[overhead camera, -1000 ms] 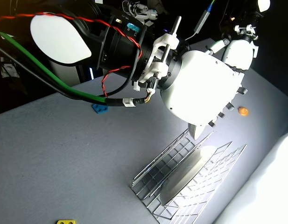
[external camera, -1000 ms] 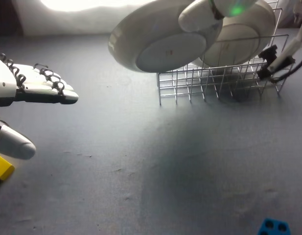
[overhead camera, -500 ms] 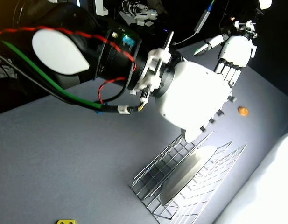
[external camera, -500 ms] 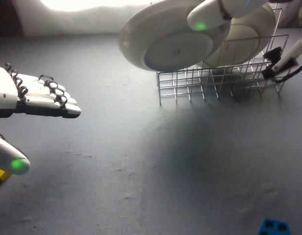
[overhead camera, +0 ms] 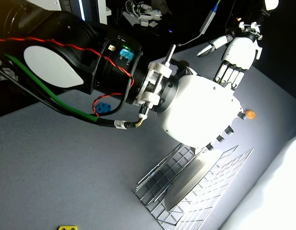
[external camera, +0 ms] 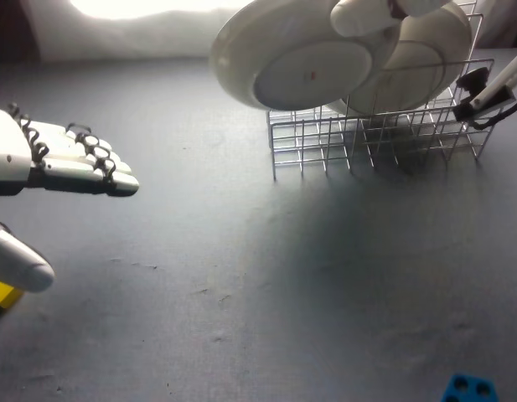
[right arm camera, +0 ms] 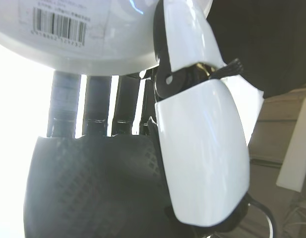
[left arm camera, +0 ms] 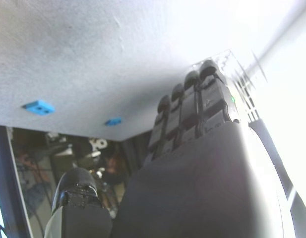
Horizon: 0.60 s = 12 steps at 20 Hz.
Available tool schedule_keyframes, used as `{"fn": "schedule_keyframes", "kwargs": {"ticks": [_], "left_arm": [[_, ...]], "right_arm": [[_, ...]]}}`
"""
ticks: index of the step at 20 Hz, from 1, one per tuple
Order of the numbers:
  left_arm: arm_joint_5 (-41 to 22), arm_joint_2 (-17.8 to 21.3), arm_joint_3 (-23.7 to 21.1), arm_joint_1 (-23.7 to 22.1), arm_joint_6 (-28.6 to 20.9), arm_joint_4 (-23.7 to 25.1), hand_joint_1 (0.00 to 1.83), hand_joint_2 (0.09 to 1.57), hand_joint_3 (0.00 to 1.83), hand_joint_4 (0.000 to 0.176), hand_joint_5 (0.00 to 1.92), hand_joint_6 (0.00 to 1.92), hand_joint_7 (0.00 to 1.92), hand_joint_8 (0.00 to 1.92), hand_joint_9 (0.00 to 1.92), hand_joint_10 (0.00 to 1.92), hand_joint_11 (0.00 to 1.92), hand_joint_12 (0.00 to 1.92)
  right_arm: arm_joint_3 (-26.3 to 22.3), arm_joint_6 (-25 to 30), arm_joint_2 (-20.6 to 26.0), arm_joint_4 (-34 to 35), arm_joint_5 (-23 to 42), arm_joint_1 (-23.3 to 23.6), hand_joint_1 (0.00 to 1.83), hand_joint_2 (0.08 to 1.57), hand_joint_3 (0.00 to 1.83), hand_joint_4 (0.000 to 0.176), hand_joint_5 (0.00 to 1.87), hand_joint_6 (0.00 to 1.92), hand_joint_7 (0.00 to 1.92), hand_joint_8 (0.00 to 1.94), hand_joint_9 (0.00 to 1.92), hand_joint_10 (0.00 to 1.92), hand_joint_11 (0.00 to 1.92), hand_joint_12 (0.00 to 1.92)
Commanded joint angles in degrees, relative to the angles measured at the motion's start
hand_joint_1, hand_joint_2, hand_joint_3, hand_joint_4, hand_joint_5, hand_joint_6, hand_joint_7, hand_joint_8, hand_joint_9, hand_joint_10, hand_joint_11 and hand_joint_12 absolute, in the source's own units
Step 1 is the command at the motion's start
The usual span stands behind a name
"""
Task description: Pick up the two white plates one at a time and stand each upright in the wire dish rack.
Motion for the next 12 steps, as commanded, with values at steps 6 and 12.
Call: {"fn": "schedule_keyframes", "kwargs": {"ticks": [6,12], "left_arm": [[1.56,0.95,-2.18,-2.15,-0.01,0.05,0.00,1.00,0.00,0.000,0.00,0.00,0.00,0.00,0.00,0.00,0.00,0.00],[1.86,0.84,-2.48,-2.15,-0.02,0.40,0.00,1.01,0.01,0.000,0.00,0.00,0.00,0.00,0.00,0.00,0.00,0.00]], "right_arm": [[1.52,1.15,0.83,3.76,8.35,-0.43,1.38,1.09,0.00,0.000,0.97,1.03,1.03,0.91,0.94,1.05,0.79,1.15],[2.61,1.61,0.98,3.94,8.35,-1.06,1.38,1.08,0.00,0.000,0.98,1.01,1.05,0.88,0.97,1.01,0.82,1.15]]}}
